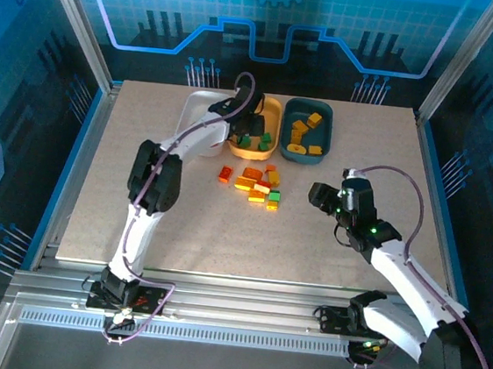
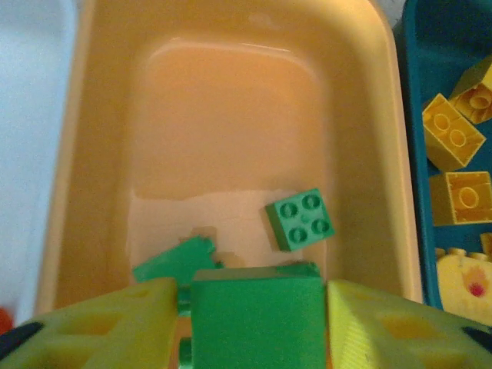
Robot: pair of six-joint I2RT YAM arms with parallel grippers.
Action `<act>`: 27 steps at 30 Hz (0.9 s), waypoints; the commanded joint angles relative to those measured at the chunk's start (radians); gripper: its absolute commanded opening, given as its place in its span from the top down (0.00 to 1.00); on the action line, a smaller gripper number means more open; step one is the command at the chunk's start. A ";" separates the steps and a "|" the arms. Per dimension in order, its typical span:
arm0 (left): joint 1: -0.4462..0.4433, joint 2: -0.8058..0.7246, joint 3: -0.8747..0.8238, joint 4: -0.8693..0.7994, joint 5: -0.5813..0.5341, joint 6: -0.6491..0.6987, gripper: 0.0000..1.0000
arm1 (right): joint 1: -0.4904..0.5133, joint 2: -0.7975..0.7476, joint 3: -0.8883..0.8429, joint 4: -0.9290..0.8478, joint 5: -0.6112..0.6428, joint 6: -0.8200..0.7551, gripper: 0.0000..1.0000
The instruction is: Sort the legos into containers by color
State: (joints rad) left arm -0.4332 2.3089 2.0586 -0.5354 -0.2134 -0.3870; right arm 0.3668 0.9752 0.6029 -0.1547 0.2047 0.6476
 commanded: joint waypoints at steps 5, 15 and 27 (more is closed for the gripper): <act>-0.002 0.019 0.121 -0.065 0.091 -0.005 0.12 | 0.020 0.019 -0.005 0.028 0.062 -0.028 0.24; -0.024 -0.185 0.029 -0.108 0.105 0.061 0.06 | -0.008 0.054 -0.080 0.195 -0.062 -0.035 0.21; 0.020 -0.589 -0.367 0.011 0.037 -0.014 0.01 | 0.016 0.207 0.047 0.021 -0.130 -0.086 0.21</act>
State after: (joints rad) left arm -0.4461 1.7973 1.7523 -0.5560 -0.1455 -0.3492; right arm 0.3672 1.1389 0.5987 -0.0719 0.1204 0.5873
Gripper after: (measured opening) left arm 0.990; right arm 0.788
